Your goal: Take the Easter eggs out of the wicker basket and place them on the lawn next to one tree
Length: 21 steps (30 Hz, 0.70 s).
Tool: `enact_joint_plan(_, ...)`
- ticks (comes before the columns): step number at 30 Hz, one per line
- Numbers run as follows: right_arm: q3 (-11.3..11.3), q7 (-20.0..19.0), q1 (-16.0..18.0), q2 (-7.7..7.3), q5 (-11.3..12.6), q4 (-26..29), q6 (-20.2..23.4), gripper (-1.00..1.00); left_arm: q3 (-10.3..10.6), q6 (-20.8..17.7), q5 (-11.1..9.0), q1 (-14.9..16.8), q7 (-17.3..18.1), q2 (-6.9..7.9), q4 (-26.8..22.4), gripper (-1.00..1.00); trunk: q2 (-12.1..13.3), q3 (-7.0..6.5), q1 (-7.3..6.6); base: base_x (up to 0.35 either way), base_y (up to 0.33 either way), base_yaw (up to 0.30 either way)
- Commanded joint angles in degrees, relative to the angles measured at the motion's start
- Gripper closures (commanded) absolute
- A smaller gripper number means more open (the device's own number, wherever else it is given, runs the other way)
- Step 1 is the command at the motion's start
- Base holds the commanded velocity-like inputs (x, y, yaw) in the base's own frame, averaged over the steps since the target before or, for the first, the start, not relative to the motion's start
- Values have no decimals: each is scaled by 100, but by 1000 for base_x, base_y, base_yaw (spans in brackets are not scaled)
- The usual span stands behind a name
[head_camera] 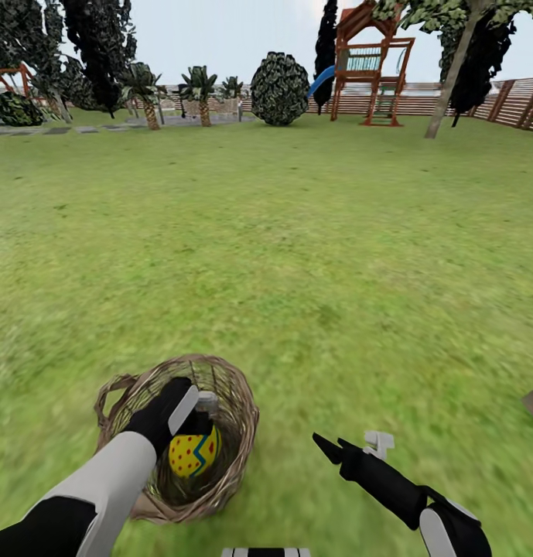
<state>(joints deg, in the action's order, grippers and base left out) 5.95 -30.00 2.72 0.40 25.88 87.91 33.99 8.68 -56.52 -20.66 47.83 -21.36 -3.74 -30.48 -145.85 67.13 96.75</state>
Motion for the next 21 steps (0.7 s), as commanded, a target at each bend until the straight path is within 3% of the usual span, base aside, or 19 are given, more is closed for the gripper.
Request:
enact_joint_plan(1,12,-12,5,4,31,-32,43,-100,25,-15,-61,0,-55,4,-67,100,0,-18,-5,-204,0,0)
enact_joint_plan(8,12,-7,9,-3,31,-127,37,-100,23,-113,-36,-2,-85,3,-316,100,9,-173,-23,-86,0,0)
enact_joint_plan(14,12,-12,48,-2,16,-365,37,-100,32,-348,-16,-2,-102,5,-1242,100,17,-306,-38,-96,0,0)
enact_joint_plan(21,8,-15,53,3,10,-403,29,-100,29,-348,-13,-2,-105,2,-1345,100,26,-461,-56,-136,0,0)
